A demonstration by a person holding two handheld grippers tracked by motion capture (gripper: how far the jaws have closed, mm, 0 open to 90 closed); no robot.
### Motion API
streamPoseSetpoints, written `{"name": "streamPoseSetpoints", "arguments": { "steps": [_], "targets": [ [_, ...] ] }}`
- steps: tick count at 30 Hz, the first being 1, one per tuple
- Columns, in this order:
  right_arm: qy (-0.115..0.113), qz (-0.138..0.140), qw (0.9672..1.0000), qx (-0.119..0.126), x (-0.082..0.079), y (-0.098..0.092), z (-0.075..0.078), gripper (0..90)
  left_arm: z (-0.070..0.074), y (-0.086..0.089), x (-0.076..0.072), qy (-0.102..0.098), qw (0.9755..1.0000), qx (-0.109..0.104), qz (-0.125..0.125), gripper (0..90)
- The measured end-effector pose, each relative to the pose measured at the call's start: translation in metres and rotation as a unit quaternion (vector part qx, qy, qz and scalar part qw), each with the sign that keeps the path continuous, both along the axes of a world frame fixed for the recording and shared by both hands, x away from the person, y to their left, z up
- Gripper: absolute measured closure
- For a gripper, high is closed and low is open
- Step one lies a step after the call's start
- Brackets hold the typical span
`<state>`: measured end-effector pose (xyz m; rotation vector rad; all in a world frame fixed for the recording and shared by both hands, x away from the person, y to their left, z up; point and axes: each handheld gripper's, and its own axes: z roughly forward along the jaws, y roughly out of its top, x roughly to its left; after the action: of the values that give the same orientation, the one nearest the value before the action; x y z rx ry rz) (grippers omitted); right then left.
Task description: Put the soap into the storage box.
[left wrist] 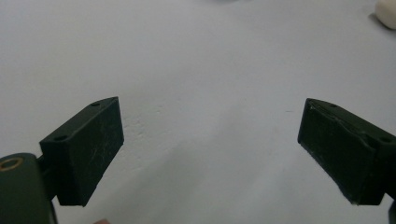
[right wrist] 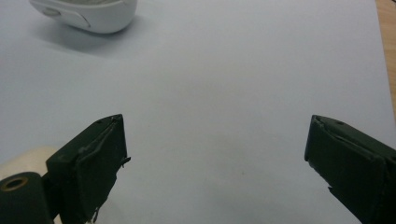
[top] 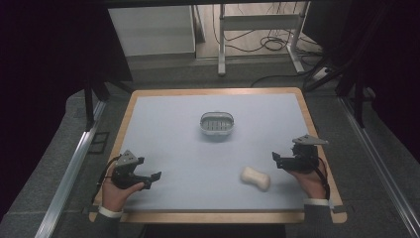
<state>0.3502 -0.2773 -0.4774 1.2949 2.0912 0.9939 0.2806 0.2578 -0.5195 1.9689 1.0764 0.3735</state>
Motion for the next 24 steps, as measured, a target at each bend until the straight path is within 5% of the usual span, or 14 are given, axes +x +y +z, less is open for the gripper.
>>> {"name": "streamPoseSetpoints", "arguments": {
  "steps": [3,6,24],
  "targets": [
    [0.001,-0.002,1.0000,-0.002,0.000,-0.002,-0.002,5.4,0.000,0.001,-0.001,-0.001,1.0000,-0.002,-0.001,7.5],
    [0.003,0.011,0.9996,0.027,-0.002,-0.006,-0.003,5.5,0.001,0.001,-0.001,-0.001,1.0000,-0.005,-0.003,7.5],
    [0.010,-0.005,0.9999,0.004,0.000,-0.011,-0.009,6.0,0.001,-0.001,-0.001,0.003,0.9999,0.000,-0.011,7.5]
  ]
}}
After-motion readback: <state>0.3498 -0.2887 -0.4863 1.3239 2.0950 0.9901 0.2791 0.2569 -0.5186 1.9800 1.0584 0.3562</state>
